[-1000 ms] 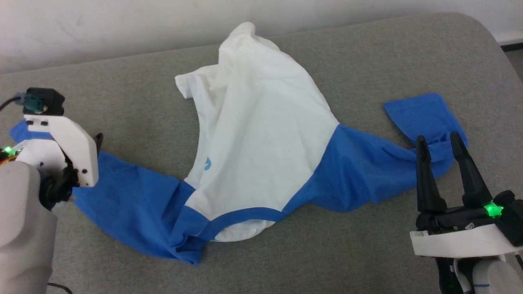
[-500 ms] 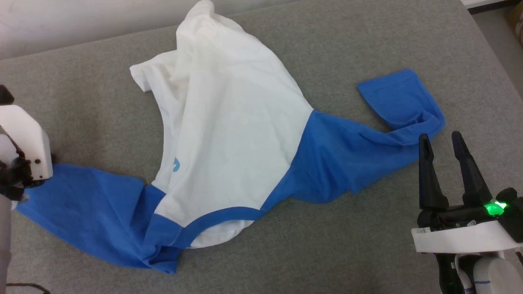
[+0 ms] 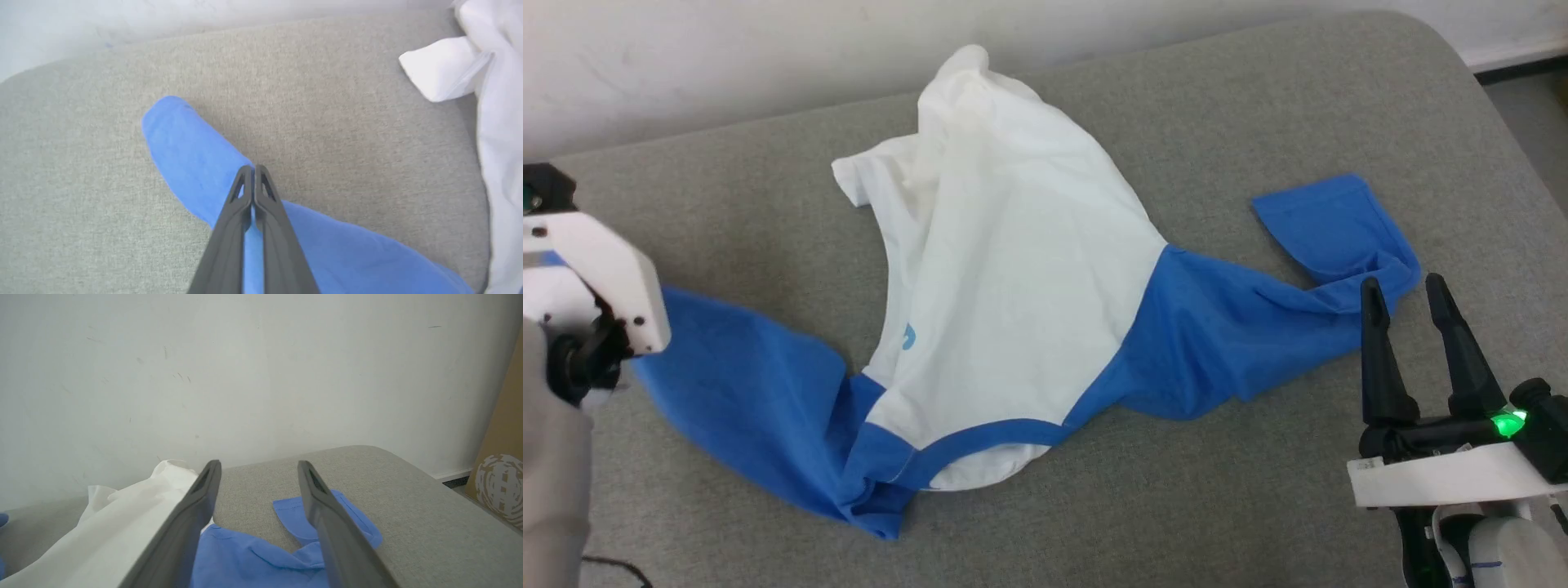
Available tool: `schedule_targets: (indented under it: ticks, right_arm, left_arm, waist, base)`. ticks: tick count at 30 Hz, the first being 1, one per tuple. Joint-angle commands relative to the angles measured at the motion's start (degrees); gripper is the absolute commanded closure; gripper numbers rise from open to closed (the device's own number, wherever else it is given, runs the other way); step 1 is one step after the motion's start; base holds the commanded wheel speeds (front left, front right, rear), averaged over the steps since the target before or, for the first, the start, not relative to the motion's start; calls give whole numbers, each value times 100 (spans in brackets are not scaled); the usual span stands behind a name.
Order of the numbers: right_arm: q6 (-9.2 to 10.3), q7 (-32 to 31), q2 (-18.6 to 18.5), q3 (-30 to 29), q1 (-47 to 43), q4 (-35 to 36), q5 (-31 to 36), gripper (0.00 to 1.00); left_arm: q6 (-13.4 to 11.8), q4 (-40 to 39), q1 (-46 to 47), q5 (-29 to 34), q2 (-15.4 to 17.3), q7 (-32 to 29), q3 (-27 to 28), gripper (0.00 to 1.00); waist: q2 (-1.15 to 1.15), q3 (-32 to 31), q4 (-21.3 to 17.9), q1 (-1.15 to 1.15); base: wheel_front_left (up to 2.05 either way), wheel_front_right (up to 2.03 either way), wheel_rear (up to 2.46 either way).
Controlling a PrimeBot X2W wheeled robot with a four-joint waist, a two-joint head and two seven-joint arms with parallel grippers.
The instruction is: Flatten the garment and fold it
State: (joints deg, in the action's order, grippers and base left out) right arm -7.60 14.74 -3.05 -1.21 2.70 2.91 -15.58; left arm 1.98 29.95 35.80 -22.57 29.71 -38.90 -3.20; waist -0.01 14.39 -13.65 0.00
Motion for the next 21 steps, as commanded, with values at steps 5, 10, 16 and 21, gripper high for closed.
schedule_targets:
  ticks: [5,10,16,21]
  right_arm:
    - [11,26,17,23,2,-1,37,0]
    - [11,26,17,30,77,-8,-23,0]
    - [11,26,17,110,152,-62,-112,0]
    - [11,26,17,143,154,-146,-126,0]
  left_arm:
    - [290,-202,295,54,-240,936,-202,100]
    - [429,-180,578,164,-348,1490,-523,100]
    - [495,275,695,251,-506,1886,-900,65]
    - [535,737,564,220,-600,1861,-1345,0]
  waist:
    - [1,-80,44,0]
    - [1,90,-79,0]
    - [1,245,-242,0]
    - [1,232,-237,0]
  base:
    - [0,0,0]
    - [0,0,0]
    - [0,0,0]
    - [0,0,0]
